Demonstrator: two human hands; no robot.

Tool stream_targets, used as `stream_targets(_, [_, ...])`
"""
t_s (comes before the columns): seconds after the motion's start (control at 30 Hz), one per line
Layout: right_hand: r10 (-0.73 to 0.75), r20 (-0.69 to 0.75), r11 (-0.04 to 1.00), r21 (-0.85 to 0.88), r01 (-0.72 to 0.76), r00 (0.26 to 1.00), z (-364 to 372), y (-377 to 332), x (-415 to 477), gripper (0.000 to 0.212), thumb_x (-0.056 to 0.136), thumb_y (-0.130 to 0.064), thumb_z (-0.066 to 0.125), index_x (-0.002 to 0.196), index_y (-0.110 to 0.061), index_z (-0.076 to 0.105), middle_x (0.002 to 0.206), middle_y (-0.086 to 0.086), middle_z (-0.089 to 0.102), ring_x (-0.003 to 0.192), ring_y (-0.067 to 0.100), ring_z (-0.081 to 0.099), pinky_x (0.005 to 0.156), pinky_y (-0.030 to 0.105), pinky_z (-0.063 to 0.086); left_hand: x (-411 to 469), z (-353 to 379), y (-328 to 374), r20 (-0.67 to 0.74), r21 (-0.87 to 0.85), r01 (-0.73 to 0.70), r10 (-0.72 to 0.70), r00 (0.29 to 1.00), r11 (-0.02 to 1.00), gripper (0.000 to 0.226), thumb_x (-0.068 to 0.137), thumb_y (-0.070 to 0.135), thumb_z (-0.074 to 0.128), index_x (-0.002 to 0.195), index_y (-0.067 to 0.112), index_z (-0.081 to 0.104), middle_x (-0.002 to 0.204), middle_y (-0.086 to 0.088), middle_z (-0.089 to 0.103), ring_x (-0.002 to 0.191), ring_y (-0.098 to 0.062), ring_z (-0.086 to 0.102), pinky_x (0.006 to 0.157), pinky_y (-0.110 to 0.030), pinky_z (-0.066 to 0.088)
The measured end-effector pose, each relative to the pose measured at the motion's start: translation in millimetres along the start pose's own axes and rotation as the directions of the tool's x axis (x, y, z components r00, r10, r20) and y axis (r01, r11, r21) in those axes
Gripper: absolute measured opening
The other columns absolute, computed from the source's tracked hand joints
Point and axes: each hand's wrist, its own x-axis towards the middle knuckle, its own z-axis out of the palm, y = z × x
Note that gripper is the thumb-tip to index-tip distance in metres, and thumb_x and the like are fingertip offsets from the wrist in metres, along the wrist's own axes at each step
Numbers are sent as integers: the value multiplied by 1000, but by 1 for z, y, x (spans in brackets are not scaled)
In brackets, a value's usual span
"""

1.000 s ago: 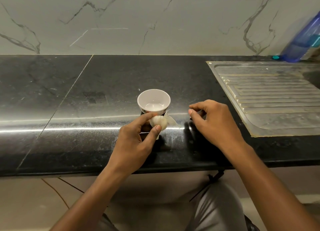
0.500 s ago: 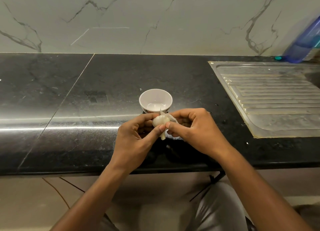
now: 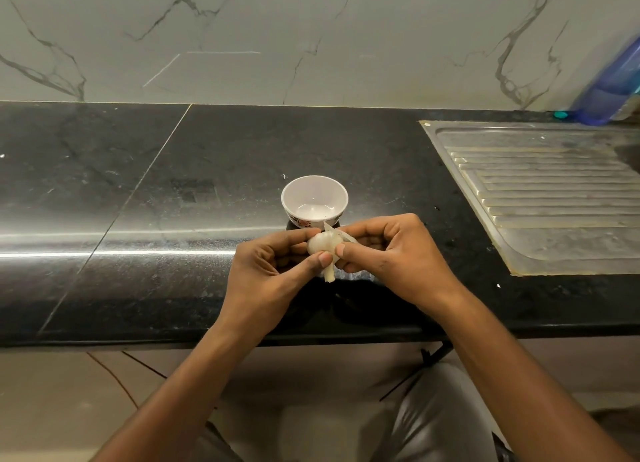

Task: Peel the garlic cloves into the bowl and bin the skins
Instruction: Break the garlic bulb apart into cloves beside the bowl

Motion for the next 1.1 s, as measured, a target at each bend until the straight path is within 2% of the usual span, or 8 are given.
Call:
stream_targets(0.37, [106,92,981,152,-120,990,-6,-1,5,23,91,-6,81,114,-5,79,99,10,83,91,30,81,81,35,67,1,0,-1,29,22,0,0,1000,1000,39,88,13,78,127,6,72,114,-3,80,107,-22,77,94,-37,62])
stream_targets(0.47, [93,115,995,30,-98,989,-9,-5,6,22,89,-8,83,111,-12,79,97,4,83,91,24,81,86,40,67,0,1,0,23,15,-2,2,1000,1000,40,85,13,80,124,6,73,113,-2,80,106,-22,78,92,-36,63])
stream_targets(0.57, [61,85,989,-142,-48,994,-7,-7,7,22,84,-20,88,105,-22,81,90,-2,82,87,18,80,86,46,66,0,0,-1,29,51,-15,13,999,999,42,85,16,81,125,7,73,115,-3,80,106,-22,77,93,-38,63])
stream_targets(0.73, [-62,5,921,-385,59,998,5,-7,3,33,78,-45,86,106,-28,81,89,-13,78,85,6,75,79,37,66,-1,2,-2,17,138,-60,58,998,989,40,85,18,82,124,8,75,114,0,80,105,-17,77,92,-36,63])
stream_targets(0.83, [-112,16,858,-503,105,994,10,-7,1,27,87,-40,82,111,-28,80,90,-15,76,84,3,71,76,30,64,-3,5,-1,15,173,-83,82,997,981,37,86,20,82,122,12,76,113,5,80,104,-13,77,90,-31,63])
stream_targets(0.93, [-139,40,798,-588,136,989,11,-9,2,23,92,-37,76,111,-24,78,85,-11,73,76,5,69,70,32,62,-2,6,-2,25,196,-81,78,997,977,34,88,13,82,121,14,77,111,7,81,102,-12,78,90,-30,63])
stream_targets(1.03, [-121,82,763,-630,146,989,10,-13,3,22,95,-39,71,110,-23,75,79,-11,69,69,6,66,63,28,59,-1,7,-1,23,187,-76,73,997,979,32,88,11,82,119,20,77,109,9,81,101,-11,78,89,-28,62])
stream_targets(1.1, [-110,81,769,-625,136,991,6,-15,4,21,94,-44,71,107,-28,75,79,-13,71,71,6,68,65,31,61,-1,7,-1,17,170,-66,64,998,983,33,88,10,82,119,22,76,108,10,81,101,-11,78,89,-26,62])
